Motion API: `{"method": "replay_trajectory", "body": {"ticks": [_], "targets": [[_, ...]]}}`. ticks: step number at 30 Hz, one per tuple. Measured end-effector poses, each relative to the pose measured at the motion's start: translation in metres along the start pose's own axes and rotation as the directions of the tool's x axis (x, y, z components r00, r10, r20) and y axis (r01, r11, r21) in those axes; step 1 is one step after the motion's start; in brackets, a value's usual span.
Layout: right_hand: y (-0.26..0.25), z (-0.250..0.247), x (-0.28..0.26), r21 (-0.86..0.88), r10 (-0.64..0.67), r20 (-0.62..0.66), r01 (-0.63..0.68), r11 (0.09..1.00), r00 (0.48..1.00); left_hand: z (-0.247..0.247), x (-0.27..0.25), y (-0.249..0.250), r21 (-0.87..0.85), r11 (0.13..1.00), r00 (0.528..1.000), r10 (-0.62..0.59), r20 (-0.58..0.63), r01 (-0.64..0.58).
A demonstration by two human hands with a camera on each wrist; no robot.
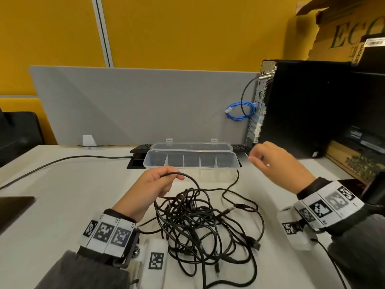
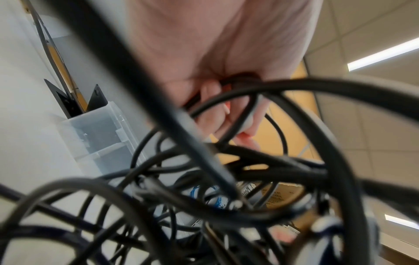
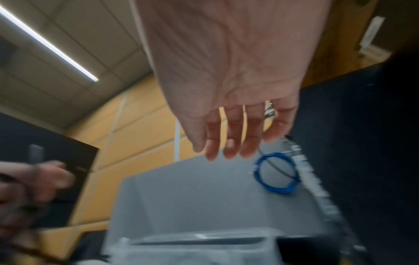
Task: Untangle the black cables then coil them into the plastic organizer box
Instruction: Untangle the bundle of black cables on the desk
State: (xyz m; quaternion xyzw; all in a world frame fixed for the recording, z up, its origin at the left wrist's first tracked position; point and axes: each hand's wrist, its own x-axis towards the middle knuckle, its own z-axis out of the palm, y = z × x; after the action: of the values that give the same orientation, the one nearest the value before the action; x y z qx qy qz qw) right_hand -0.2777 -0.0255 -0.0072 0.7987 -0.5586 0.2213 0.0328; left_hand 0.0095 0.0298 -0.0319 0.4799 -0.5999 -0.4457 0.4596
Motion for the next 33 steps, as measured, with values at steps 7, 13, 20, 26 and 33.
{"method": "replay_trajectory", "body": {"ticks": [7,13,20,26,33], "targets": [[-0.081,0.0,-0.031,0.358,-0.377,0.551,0.197,0.913,0.745,0.001,0.0,0.001,0.007,1.0,1.0,-0.004,0.015,0.004],[-0.079,0.017,-0.031,0.372,-0.403,0.535,0.221,0.901,0.742,-0.007,-0.002,0.003,0.041,0.999,0.999,0.012,0.052,-0.014],[-0.076,-0.007,-0.023,0.428,-0.344,0.432,0.146,0.892,0.834,-0.009,-0.01,0.015,0.024,0.991,0.976,0.128,0.175,-0.135],[-0.094,-0.037,-0.016,0.46,-0.454,0.004,0.401,0.792,0.891,0.029,-0.018,0.019,0.371,0.868,0.922,0.213,0.323,-0.33],[-0.038,-0.089,0.003,0.818,0.415,-0.519,0.293,0.495,0.747,0.016,-0.011,0.008,0.39,0.887,0.96,0.174,0.217,-0.249]]}}
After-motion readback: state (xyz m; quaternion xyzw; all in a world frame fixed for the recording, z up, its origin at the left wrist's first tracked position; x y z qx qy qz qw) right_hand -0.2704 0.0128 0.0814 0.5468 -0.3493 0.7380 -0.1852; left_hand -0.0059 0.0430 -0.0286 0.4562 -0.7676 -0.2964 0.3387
